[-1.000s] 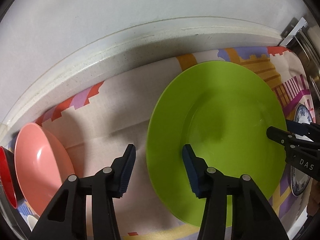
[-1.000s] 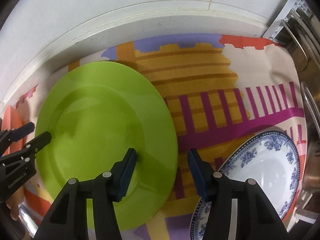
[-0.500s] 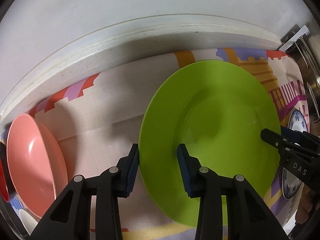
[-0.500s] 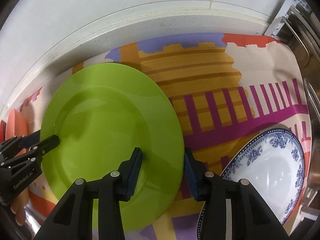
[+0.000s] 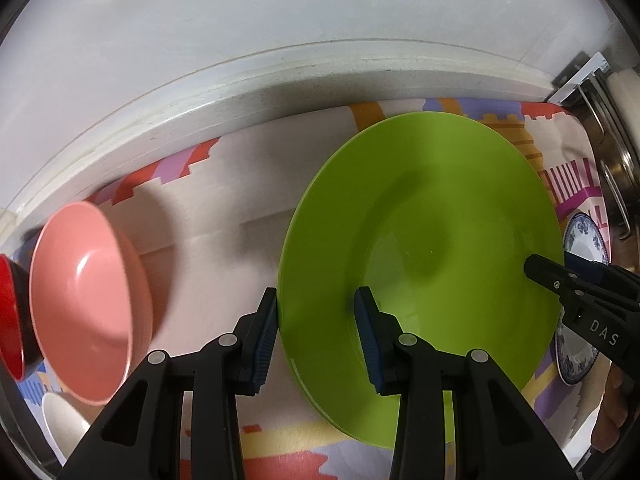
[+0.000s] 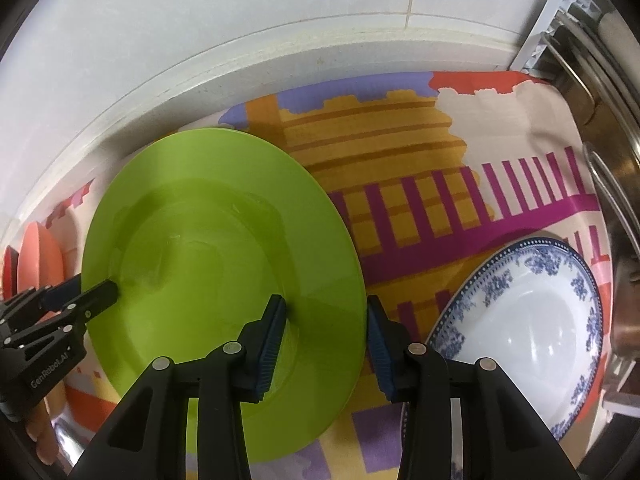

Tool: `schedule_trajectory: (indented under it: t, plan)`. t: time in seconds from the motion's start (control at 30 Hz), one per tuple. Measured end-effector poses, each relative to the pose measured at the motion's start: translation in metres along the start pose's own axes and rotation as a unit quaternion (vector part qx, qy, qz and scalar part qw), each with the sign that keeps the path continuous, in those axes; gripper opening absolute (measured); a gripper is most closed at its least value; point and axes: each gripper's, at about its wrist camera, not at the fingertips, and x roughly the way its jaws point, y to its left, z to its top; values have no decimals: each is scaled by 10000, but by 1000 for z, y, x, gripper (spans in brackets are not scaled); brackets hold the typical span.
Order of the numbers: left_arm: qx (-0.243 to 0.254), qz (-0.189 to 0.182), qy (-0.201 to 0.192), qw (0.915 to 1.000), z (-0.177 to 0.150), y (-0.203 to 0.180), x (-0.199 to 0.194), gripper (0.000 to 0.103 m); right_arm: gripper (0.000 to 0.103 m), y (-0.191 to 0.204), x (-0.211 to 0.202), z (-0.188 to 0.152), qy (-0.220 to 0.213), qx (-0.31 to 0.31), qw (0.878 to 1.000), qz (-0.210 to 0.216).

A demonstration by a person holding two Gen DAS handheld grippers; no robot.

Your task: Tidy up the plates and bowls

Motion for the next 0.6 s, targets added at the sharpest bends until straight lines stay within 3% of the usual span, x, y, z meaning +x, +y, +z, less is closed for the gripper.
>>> schedule_trajectory:
  t: [0.6]
  plan:
    - [-402,34,-348,9986,-76,33,-53,37,41,39,-60,-54,-225,-314,9993,7]
